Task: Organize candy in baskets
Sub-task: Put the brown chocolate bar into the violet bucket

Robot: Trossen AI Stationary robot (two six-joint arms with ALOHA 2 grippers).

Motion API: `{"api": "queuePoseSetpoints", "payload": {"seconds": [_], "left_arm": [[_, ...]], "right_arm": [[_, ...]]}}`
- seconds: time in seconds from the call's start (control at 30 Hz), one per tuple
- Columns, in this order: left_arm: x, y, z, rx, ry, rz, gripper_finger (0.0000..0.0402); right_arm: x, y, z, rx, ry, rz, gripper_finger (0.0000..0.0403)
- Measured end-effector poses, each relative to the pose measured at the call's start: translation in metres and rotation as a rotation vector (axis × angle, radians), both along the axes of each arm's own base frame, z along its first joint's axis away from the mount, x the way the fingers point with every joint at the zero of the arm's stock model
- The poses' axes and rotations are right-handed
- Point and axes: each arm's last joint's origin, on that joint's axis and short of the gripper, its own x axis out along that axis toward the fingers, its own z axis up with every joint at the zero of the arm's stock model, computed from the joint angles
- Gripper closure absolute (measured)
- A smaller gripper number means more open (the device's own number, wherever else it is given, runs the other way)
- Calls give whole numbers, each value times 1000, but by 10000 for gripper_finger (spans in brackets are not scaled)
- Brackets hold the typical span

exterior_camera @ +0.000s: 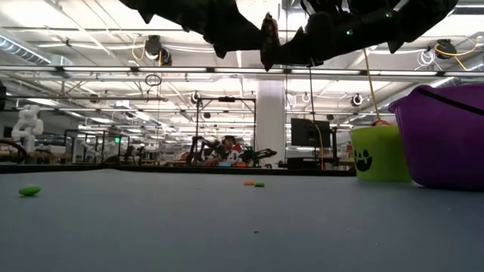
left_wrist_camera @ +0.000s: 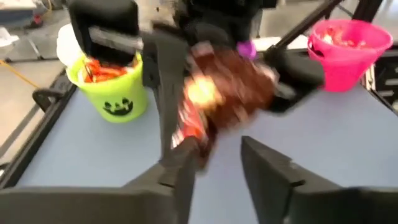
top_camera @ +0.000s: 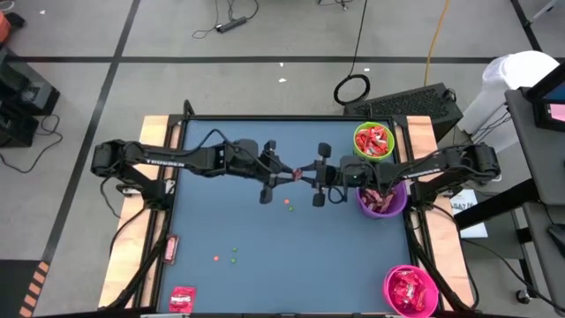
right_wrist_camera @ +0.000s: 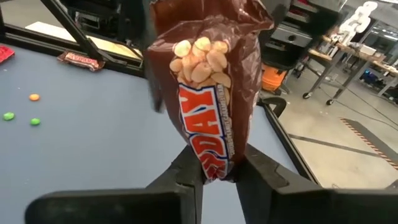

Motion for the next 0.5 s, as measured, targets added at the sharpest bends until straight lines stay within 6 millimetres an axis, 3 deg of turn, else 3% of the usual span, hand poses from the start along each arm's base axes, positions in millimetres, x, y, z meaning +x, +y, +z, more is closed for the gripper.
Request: {"api": "queuePoseSetpoints", "payload": {"seconds": [0.17,0.3,0.5], "left_arm": [[-15,-1,10,-7,47,-2,211],[-19,-5,-2,-20,107,-6,187],[-19,-13,-26,-56,181,-17,182]], "right_arm": [[-12,5,17,23,73,-7,343],[-28,13,40,81,179,-7,340],[-67,20,71,257,408,-61,336]]}}
